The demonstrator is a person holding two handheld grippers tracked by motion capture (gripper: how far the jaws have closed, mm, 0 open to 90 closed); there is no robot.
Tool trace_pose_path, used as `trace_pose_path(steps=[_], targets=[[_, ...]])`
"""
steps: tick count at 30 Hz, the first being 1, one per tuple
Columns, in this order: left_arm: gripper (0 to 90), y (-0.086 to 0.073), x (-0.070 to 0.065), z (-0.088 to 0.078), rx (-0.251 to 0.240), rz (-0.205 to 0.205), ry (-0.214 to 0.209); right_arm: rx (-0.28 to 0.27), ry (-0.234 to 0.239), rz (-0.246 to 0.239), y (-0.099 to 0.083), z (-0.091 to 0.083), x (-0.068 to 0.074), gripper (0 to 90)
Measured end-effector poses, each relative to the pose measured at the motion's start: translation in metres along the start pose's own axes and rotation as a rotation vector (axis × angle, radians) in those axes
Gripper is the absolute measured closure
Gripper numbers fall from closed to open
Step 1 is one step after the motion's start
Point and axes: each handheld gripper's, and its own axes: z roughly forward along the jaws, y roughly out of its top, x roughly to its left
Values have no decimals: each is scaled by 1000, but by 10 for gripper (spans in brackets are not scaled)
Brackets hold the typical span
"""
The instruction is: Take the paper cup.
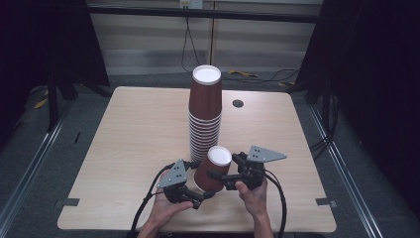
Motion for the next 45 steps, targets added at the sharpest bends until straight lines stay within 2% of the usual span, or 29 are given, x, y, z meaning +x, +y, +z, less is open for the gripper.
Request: trace_pose_path(steps=[9,11,15,21,29,31,38,45], targets=[[57,2,0,4,5,3,-10,3,17,-5,0,1,2,226],[63,2,0,6,-6,-2,-12,1,18,-3,0,2,2,226],[79,3,0,7,4,8,-10,-1,22,-6,1,3,2,224],[108,3,0,7,4,-2,-11,1,23,-6,1,3,1,206],[121,4,3,3,17,-1,-10,28,22,-7,2,8,2,159],[123,4,4,2,25,1,2,41,18,1,2,10,1,152],[126,4,6,-3,34,-4,7,30,16,7,4,7,0,136],[126,3,12,-9,65,-7,16,34,8,8,3,5,-1,136]])
